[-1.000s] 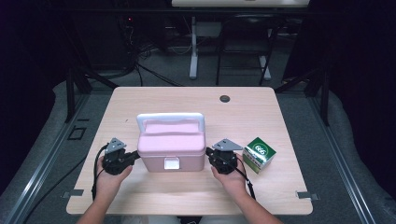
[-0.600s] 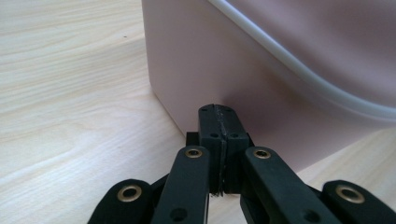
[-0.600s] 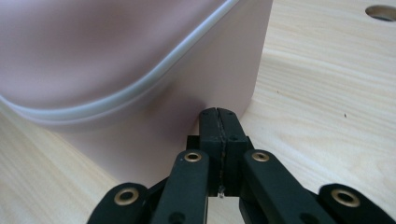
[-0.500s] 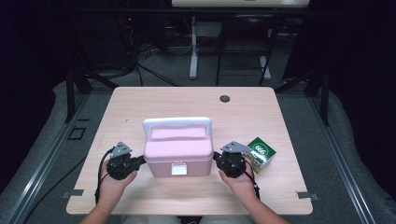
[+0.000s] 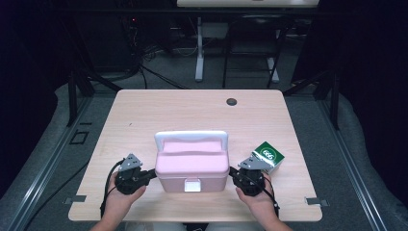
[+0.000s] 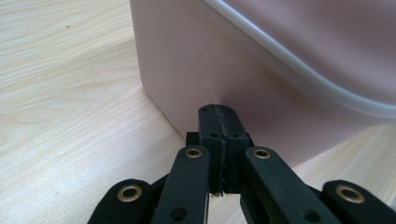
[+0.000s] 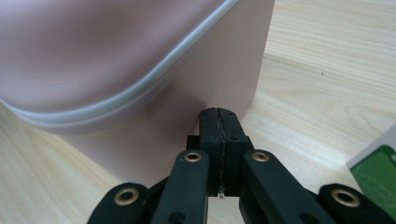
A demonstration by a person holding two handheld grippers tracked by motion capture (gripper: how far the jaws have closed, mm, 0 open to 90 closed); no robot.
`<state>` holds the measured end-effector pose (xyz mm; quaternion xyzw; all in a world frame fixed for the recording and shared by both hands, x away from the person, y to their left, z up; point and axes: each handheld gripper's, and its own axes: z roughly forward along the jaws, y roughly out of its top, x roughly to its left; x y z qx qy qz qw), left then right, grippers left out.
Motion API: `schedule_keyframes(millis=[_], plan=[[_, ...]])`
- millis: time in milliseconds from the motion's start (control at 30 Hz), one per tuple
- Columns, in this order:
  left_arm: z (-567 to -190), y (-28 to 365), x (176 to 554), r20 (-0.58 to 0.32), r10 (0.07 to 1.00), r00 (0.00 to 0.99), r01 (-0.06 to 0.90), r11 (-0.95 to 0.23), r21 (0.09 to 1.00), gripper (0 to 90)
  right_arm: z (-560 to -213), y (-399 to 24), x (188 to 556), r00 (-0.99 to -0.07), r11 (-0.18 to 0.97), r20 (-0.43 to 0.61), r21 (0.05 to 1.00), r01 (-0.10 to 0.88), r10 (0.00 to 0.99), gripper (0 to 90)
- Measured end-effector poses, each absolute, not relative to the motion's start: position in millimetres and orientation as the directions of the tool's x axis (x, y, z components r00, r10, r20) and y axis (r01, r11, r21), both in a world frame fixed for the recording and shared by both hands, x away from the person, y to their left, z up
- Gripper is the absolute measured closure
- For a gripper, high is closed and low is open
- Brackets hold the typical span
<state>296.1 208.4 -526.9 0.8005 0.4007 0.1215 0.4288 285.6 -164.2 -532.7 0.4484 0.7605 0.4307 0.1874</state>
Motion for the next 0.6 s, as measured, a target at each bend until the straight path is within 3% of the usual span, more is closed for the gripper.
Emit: schedule_keyframes(millis=[600], plan=[[-528,207,289,-0.189,0.735,0.651,0.555,-0.291,0.780,90.0,-533,-169,265,-0.531,0.238,0.087,0.825,0.512,0.843,90.0]])
